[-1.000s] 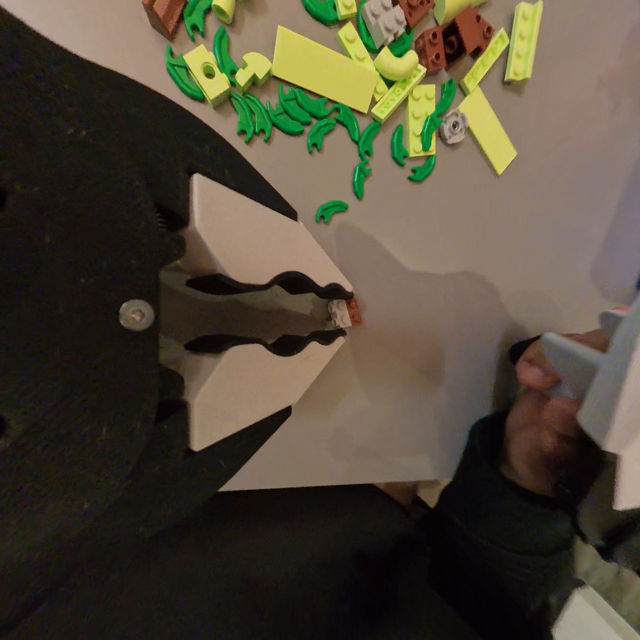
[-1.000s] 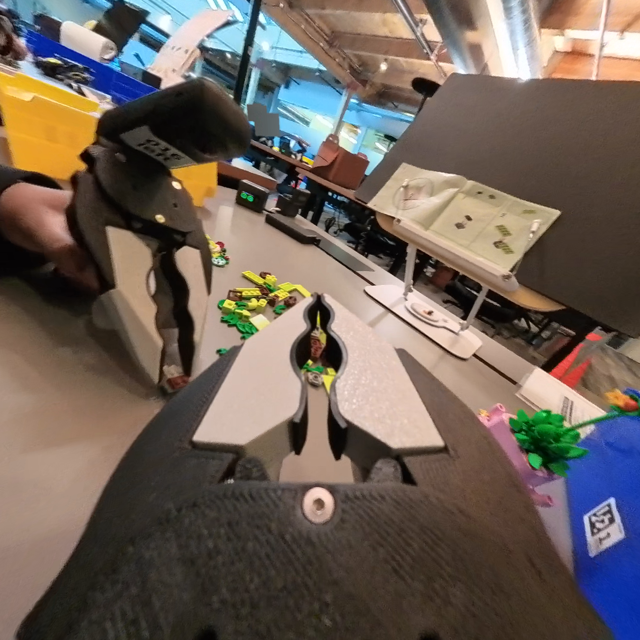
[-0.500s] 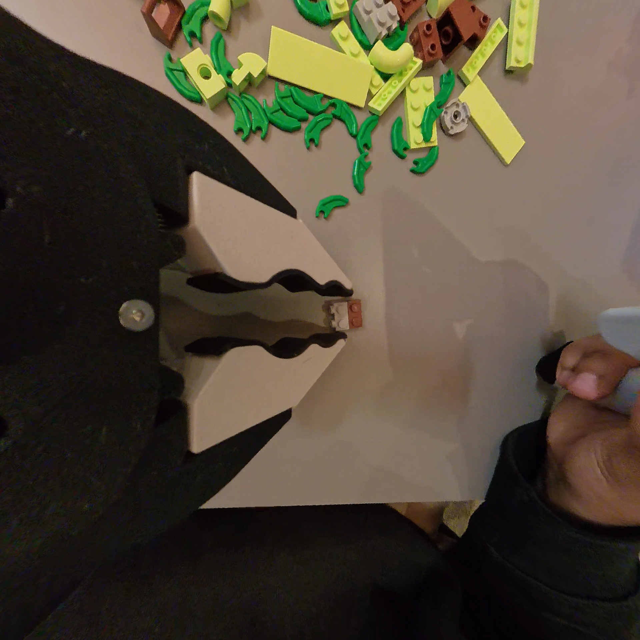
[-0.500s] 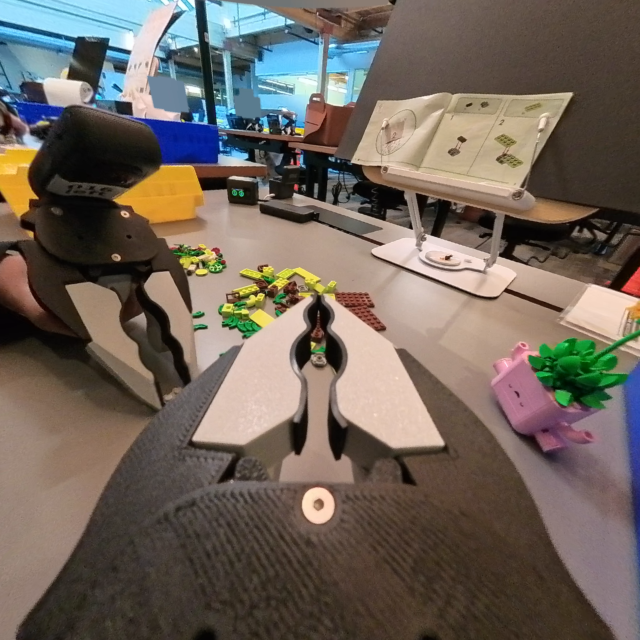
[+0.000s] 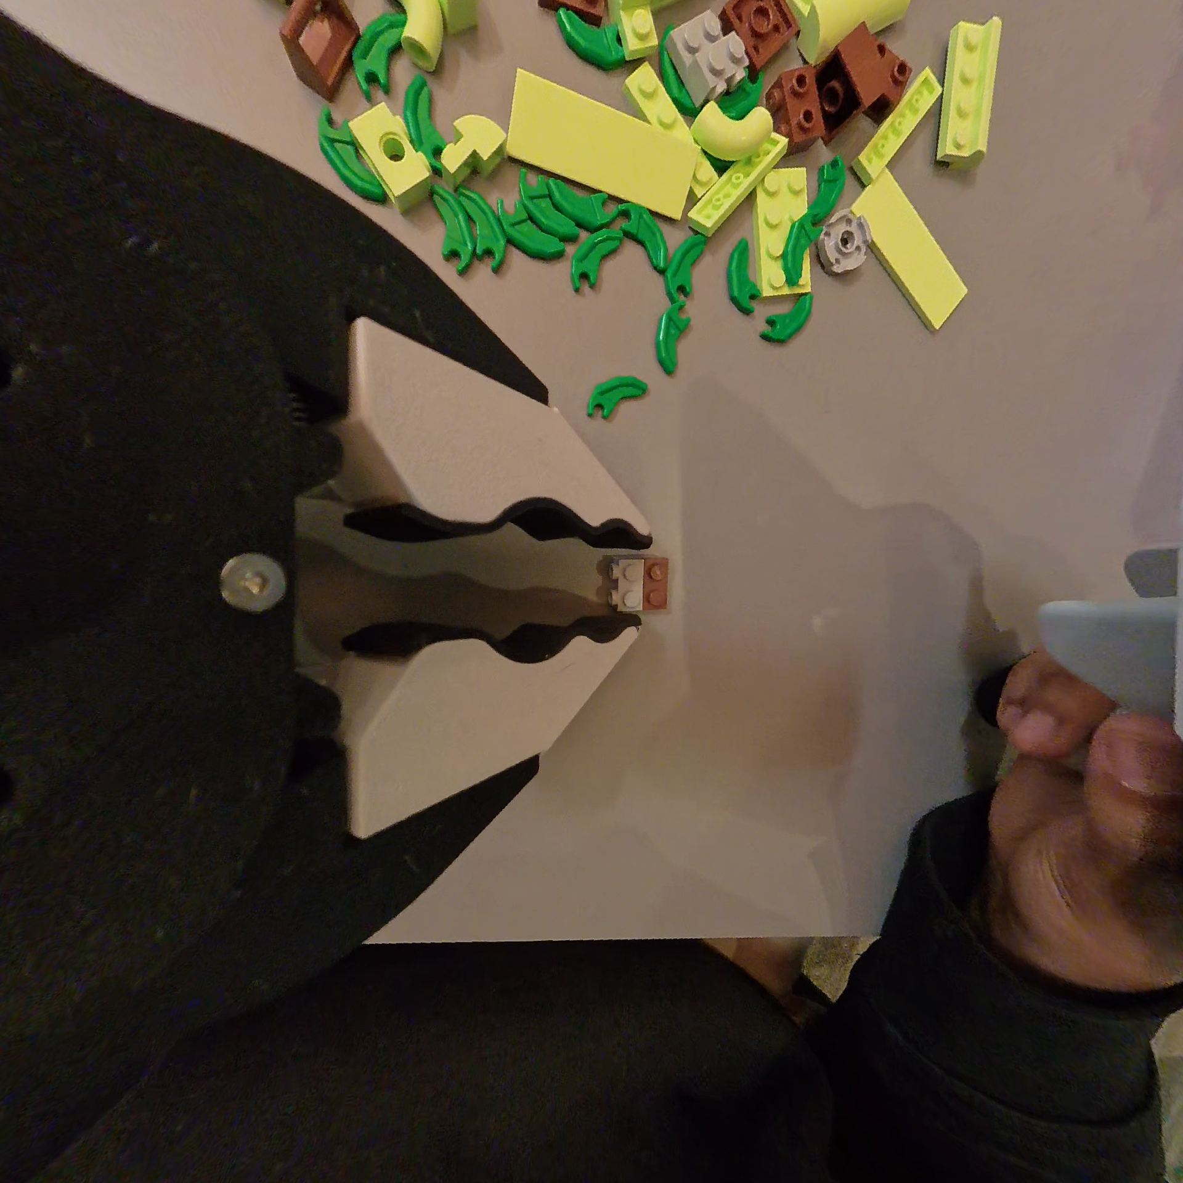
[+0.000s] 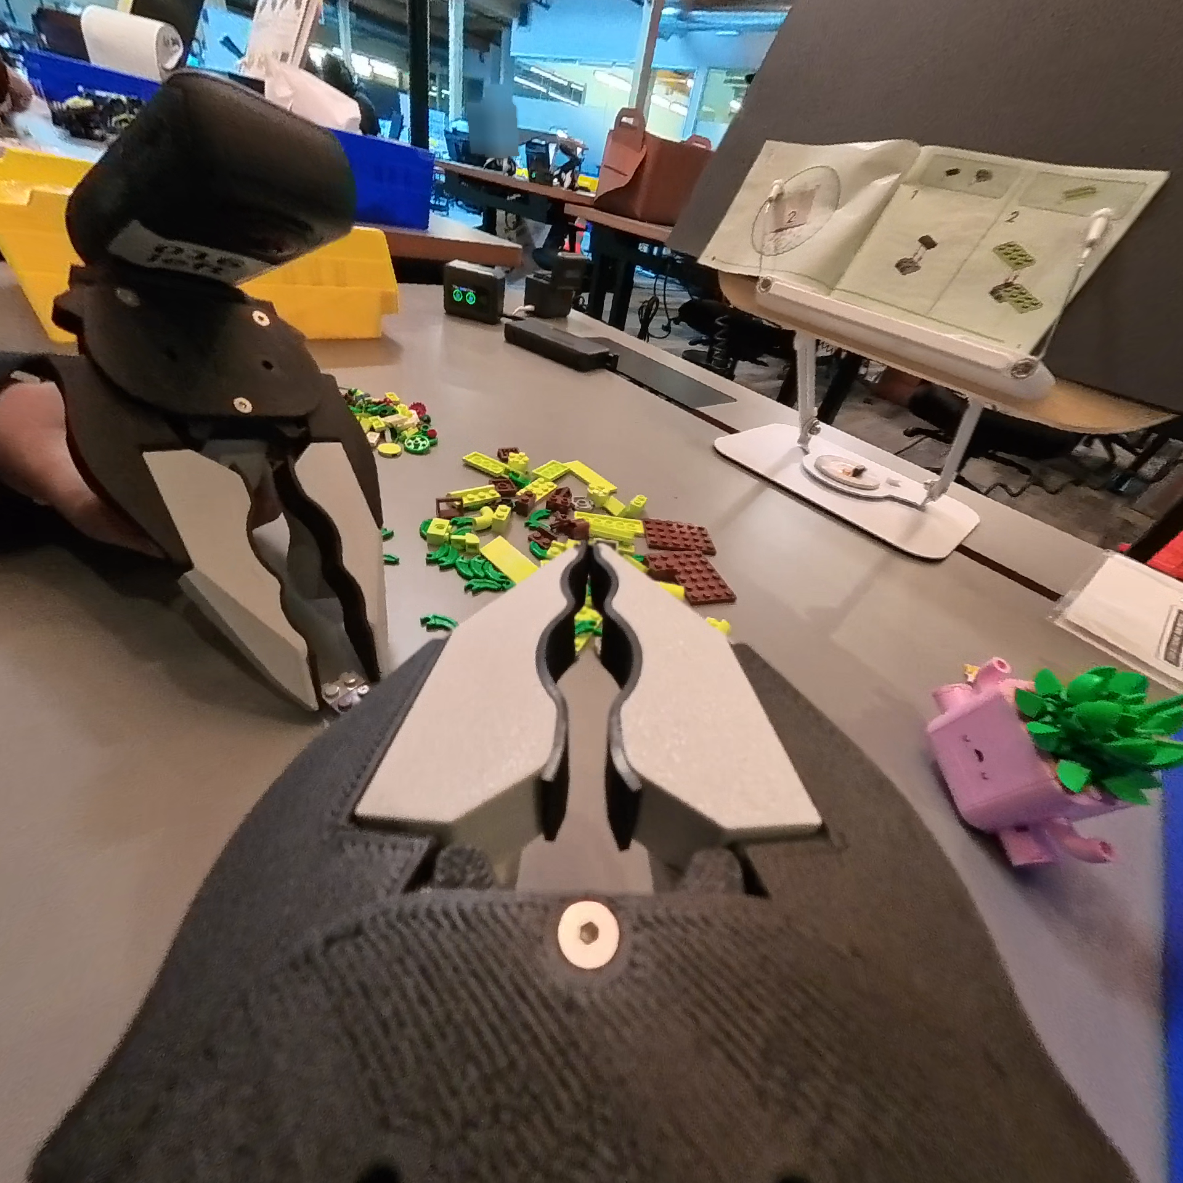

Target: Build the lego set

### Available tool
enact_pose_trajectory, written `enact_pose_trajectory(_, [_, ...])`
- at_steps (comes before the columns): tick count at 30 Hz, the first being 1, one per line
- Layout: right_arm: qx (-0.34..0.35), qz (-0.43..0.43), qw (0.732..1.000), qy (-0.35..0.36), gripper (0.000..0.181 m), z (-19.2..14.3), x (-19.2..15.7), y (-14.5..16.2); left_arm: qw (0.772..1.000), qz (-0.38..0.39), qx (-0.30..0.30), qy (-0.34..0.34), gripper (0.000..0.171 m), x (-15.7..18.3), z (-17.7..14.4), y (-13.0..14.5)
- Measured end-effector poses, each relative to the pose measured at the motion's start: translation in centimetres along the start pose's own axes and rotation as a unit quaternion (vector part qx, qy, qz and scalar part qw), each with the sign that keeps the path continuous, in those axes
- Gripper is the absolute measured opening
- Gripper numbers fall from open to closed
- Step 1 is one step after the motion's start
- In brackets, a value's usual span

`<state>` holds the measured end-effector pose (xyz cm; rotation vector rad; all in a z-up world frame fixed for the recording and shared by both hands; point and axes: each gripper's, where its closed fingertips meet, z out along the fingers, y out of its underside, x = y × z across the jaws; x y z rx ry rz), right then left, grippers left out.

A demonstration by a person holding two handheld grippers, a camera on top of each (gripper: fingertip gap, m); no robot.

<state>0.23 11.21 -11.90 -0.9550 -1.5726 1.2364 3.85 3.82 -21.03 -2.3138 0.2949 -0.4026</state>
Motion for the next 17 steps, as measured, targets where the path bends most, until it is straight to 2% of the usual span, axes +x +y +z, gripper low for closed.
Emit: enact_pose_trajectory(17, [0.005, 0.009, 1.0, -0.005, 0.0, -0.12, 0.05, -0.11, 0.999, -0.024, 0.037, 0.011, 0.019, -0.34, -0.78, -0.83])
